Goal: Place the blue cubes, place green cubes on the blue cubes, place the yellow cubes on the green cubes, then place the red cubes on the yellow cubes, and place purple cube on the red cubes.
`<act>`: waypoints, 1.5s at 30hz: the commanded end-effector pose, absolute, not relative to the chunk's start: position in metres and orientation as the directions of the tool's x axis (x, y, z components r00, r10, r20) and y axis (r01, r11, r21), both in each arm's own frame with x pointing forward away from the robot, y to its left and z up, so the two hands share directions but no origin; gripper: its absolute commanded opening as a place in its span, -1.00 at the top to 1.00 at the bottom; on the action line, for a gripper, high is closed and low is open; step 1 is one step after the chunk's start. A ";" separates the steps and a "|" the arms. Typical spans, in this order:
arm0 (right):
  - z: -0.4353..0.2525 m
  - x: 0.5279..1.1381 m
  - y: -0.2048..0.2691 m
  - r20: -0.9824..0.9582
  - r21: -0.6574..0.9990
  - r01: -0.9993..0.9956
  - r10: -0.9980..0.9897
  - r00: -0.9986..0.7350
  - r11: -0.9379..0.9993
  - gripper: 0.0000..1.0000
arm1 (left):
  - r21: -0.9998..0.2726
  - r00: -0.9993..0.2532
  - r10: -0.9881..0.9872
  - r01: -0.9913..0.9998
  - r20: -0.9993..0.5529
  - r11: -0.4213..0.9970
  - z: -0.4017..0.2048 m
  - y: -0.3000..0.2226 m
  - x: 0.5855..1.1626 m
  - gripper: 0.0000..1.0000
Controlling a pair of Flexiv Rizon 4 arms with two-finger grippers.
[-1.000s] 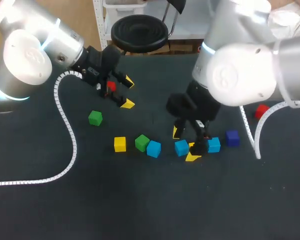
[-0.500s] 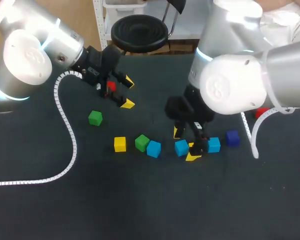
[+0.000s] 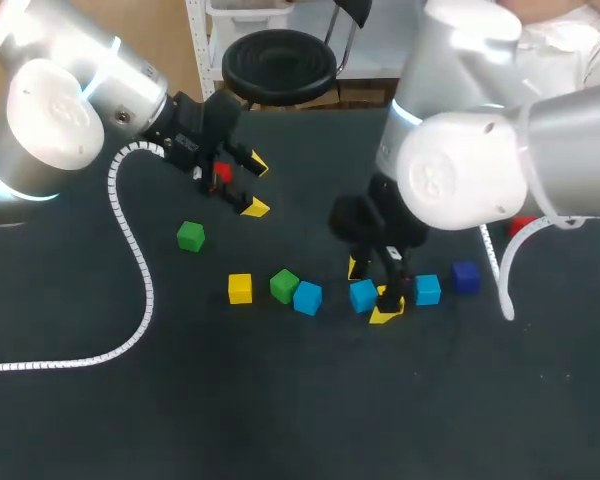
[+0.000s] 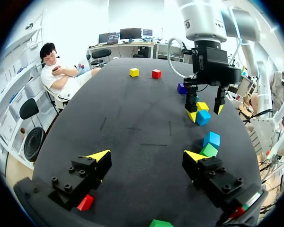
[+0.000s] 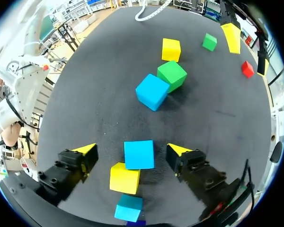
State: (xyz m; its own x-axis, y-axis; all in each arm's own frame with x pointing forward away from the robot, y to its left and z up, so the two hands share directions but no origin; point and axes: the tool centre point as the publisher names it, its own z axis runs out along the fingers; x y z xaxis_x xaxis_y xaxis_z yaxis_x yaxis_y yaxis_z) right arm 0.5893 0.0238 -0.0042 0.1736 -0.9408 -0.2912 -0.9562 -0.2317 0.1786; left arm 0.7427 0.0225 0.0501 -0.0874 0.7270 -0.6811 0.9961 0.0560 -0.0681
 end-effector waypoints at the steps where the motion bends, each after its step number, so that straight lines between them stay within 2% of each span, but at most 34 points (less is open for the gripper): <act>1: -0.005 0.590 0.029 -0.270 0.182 -0.960 -0.950 0.159 -0.213 0.43 | -0.069 -0.086 0.727 0.996 -0.681 0.053 0.050 0.023 0.744 -1.00; 2: -0.004 0.589 0.030 -0.263 0.183 -0.961 -0.952 0.156 -0.208 0.63 | -0.069 -0.086 0.727 0.996 -0.681 0.053 0.050 0.023 0.744 -1.00; 3: -0.004 0.589 0.030 -0.258 0.182 -0.962 -0.954 0.153 -0.203 1.00 | -0.069 -0.086 0.727 0.996 -0.681 0.053 0.050 0.023 0.744 -1.00; 20: 0.006 0.588 0.050 -0.265 0.214 -0.970 -0.963 0.057 -0.117 1.00 | -0.069 -0.086 0.727 0.996 -0.681 0.053 0.050 0.023 0.744 -1.00; 32: -0.012 0.591 0.060 -0.294 0.211 -0.977 -0.955 -0.024 -0.041 1.00 | -0.069 -0.086 0.727 0.996 -0.681 0.053 0.050 0.023 0.744 -1.00; 33: -0.013 0.591 0.060 -0.296 0.215 -0.976 -0.955 -0.025 -0.041 0.86 | -0.069 -0.086 0.727 0.996 -0.681 0.053 0.050 0.023 0.744 -1.00; 34: -0.014 0.591 0.060 -0.303 0.219 -0.975 -0.953 -0.027 -0.042 0.29 | -0.069 -0.086 0.727 0.996 -0.681 0.053 0.050 0.023 0.744 -1.00; 35: -0.014 0.591 0.059 -0.308 0.217 -0.975 -0.951 -0.027 -0.042 -0.54 | -0.069 -0.086 0.727 0.996 -0.681 0.053 0.050 0.023 0.744 -1.00; 36: -0.012 0.589 0.057 -0.309 0.208 -0.977 -0.951 -0.016 -0.051 -1.00 | -0.069 -0.086 0.727 0.996 -0.681 0.053 0.050 0.023 0.744 -1.00; 45: 0.000 0.579 0.044 -0.320 0.171 -0.966 -0.938 0.133 -0.196 -1.00 | -0.069 -0.086 0.727 0.996 -0.681 0.053 0.050 0.023 0.744 -1.00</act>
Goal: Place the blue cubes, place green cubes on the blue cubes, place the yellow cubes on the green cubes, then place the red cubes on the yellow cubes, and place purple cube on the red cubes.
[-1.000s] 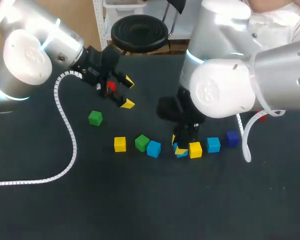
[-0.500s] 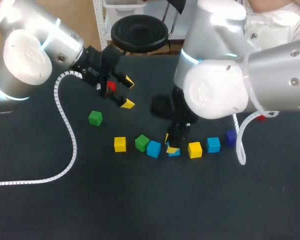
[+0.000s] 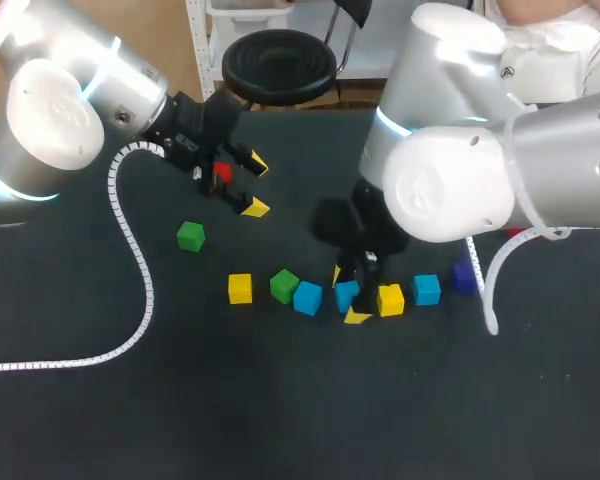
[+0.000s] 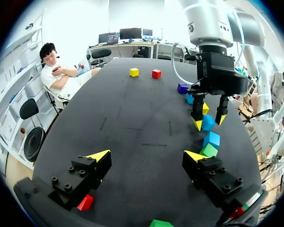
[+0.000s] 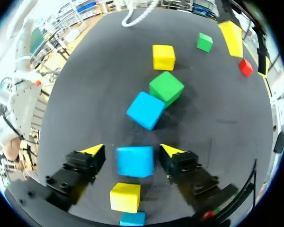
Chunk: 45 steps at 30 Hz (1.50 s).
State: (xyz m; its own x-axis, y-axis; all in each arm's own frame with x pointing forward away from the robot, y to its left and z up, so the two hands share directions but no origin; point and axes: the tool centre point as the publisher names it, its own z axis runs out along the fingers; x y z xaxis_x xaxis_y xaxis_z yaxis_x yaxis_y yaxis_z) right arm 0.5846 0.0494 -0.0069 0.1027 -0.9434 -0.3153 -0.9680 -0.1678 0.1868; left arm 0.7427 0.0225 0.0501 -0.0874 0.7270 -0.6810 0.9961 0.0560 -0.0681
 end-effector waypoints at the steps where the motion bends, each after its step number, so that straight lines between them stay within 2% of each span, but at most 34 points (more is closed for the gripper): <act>1: 0.001 0.578 0.044 -0.313 0.168 -0.967 -0.940 0.133 -0.193 -1.00 | -0.069 -0.086 0.727 0.996 -0.681 0.053 0.050 0.023 0.744 -1.00; 18: -0.003 0.588 0.030 -0.351 0.158 -0.968 -0.927 0.132 -0.198 -1.00 | -0.069 -0.086 0.727 0.996 -0.681 0.053 0.050 0.023 0.744 -1.00; 35: 0.001 0.598 0.038 -0.371 0.137 -0.973 -0.921 0.122 -0.184 -1.00 | -0.069 -0.086 0.727 0.996 -0.681 0.053 0.050 0.023 0.744 -1.00; 37: 0.001 0.599 0.040 -0.370 0.137 -0.973 -0.920 0.125 -0.188 -0.81 | -0.069 -0.086 0.727 0.996 -0.681 0.053 0.050 0.023 0.744 -1.00; 41: -0.001 0.601 0.041 -0.370 0.140 -0.971 -0.920 0.130 -0.193 -0.68 | -0.069 -0.086 0.727 0.996 -0.681 0.053 0.050 0.023 0.744 -1.00; 42: -0.001 0.601 0.041 -0.370 0.140 -0.971 -0.920 0.131 -0.195 -0.57 | -0.069 -0.086 0.727 0.996 -0.681 0.053 0.050 0.023 0.744 -1.00; 45: -0.002 0.600 0.043 -0.366 0.144 -0.969 -0.921 0.134 -0.199 -0.07 | -0.069 -0.086 0.727 0.996 -0.681 0.053 0.050 0.023 0.744 -1.00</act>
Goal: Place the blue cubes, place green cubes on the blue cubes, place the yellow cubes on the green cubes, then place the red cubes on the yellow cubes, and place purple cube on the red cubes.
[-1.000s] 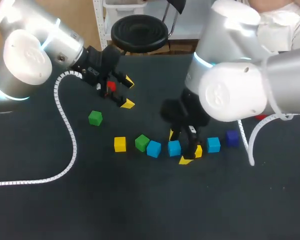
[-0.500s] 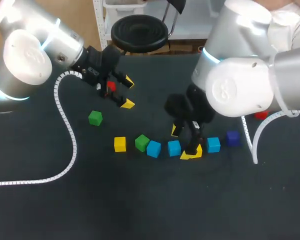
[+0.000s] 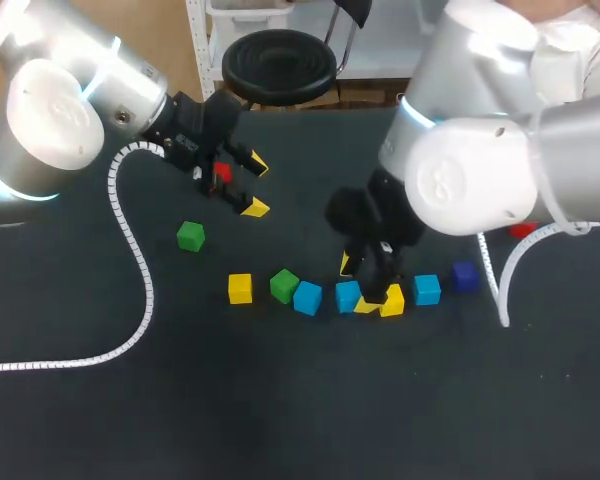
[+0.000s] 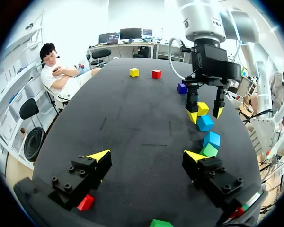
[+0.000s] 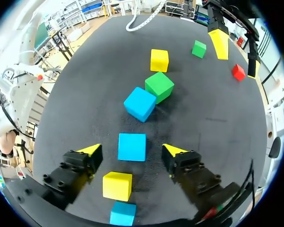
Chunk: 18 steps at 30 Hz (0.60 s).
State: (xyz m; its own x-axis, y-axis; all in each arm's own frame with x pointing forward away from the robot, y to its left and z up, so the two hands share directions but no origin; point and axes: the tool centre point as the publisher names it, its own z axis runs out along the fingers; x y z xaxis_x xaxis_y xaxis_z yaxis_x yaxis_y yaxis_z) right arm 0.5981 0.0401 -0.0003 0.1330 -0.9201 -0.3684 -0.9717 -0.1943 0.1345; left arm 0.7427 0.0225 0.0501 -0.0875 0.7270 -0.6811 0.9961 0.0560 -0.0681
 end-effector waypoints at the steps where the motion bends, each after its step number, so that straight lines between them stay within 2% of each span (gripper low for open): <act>1: -0.002 0.600 0.043 -0.366 0.145 -0.969 -0.921 0.134 -0.199 0.00 | -0.069 -0.086 0.727 0.996 -0.681 0.053 0.050 0.023 0.744 -1.00; 6: -0.006 0.598 0.043 -0.364 0.157 -0.967 -0.922 0.133 -0.201 0.44 | -0.069 -0.086 0.727 0.996 -0.681 0.053 0.050 0.023 0.744 -1.00; 8: -0.006 0.597 0.044 -0.364 0.159 -0.967 -0.922 0.132 -0.201 0.76 | -0.069 -0.086 0.727 0.996 -0.681 0.053 0.050 0.023 0.744 -1.00; 10: -0.005 0.595 0.044 -0.363 0.153 -0.968 -0.922 0.131 -0.198 0.89 | -0.069 -0.086 0.727 0.996 -0.681 0.053 0.050 0.023 0.744 -1.00; 11: -0.003 0.594 0.044 -0.364 0.151 -0.969 -0.922 0.130 -0.196 0.75 | -0.069 -0.086 0.727 0.996 -0.681 0.053 0.050 0.023 0.744 -1.00; 12: -0.002 0.594 0.043 -0.366 0.146 -0.970 -0.922 0.128 -0.193 0.29 | -0.069 -0.086 0.727 0.996 -0.681 0.053 0.050 0.023 0.744 -1.00; 13: -0.002 0.593 0.042 -0.368 0.146 -0.971 -0.921 0.126 -0.191 -0.68 | -0.069 -0.086 0.727 0.996 -0.681 0.053 0.050 0.023 0.744 -1.00; 14: -0.001 0.593 0.042 -0.370 0.146 -0.970 -0.920 0.126 -0.192 -1.00 | -0.069 -0.086 0.727 0.996 -0.681 0.053 0.050 0.023 0.744 -1.00; 18: -0.001 0.594 0.039 -0.373 0.150 -0.971 -0.920 0.119 -0.187 -1.00 | -0.069 -0.086 0.727 0.996 -0.681 0.053 0.050 0.023 0.744 -1.00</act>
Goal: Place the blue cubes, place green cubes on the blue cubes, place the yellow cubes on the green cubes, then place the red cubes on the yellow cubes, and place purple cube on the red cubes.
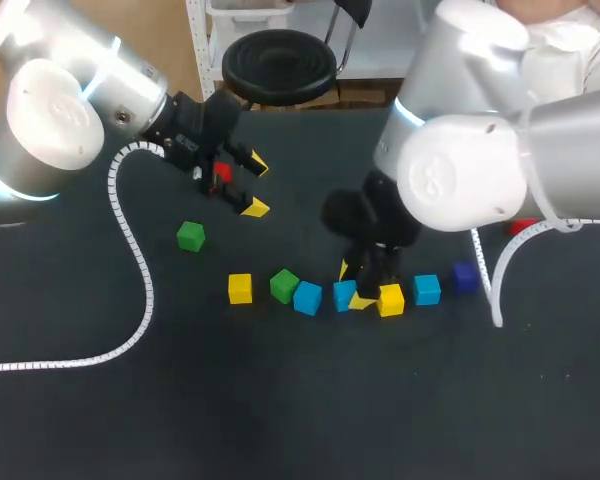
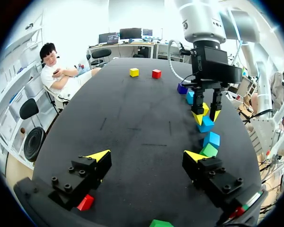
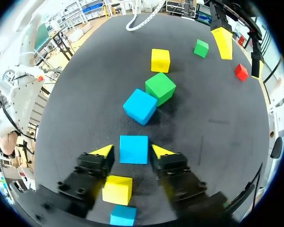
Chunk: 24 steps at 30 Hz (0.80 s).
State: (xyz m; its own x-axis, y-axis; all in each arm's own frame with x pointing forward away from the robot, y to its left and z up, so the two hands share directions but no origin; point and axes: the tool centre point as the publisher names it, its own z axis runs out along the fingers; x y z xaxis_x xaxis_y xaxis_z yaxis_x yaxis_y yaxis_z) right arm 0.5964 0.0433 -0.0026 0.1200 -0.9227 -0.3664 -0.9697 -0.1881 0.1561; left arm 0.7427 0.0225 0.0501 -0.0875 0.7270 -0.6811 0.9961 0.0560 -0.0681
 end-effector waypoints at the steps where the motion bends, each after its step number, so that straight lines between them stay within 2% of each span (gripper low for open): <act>1: -0.001 0.595 0.039 -0.372 0.150 -0.971 -0.921 0.119 -0.187 -1.00 | -0.069 -0.086 0.727 0.996 -0.681 0.053 0.050 0.023 0.744 -1.00; 10: -0.002 0.596 0.044 -0.368 0.152 -0.970 -0.921 0.125 -0.192 -1.00 | -0.069 -0.086 0.727 0.996 -0.681 0.053 0.050 0.023 0.744 -1.00; 11: -0.002 0.597 0.044 -0.368 0.152 -0.969 -0.921 0.125 -0.193 -0.84 | -0.069 -0.086 0.727 0.996 -0.681 0.053 0.050 0.023 0.744 -1.00; 13: -0.003 0.598 0.045 -0.366 0.155 -0.969 -0.922 0.123 -0.191 -0.09 | -0.069 -0.086 0.727 0.996 -0.681 0.053 0.050 0.023 0.744 -1.00; 18: -0.004 0.600 0.044 -0.353 0.174 -0.971 -0.931 0.097 -0.167 1.00 | -0.069 -0.086 0.727 0.996 -0.681 0.053 0.050 0.023 0.744 -1.00; 24: 0.006 0.602 0.041 -0.334 0.174 -0.979 -0.942 0.040 -0.104 1.00 | -0.069 -0.086 0.727 0.996 -0.681 0.053 0.050 0.023 0.744 -1.00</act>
